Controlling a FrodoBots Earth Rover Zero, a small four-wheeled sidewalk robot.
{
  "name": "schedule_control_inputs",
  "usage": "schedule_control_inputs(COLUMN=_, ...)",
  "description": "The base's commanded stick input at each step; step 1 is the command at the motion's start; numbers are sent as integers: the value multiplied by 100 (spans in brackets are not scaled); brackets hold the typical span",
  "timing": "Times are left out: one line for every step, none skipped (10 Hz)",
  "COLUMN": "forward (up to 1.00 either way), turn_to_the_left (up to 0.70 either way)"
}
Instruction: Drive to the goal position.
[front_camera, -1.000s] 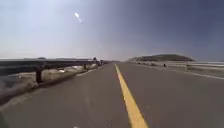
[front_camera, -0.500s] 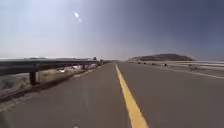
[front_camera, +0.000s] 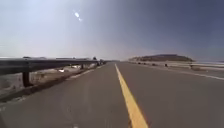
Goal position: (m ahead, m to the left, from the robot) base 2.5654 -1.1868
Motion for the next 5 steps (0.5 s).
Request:
schedule_control_inputs(forward=50, turn_to_the_left=0)
schedule_control_inputs(forward=50, turn_to_the_left=0)
schedule_control_inputs(forward=50, turn_to_the_left=0)
schedule_control_inputs(forward=50, turn_to_the_left=0)
schedule_control_inputs(forward=50, turn_to_the_left=0)
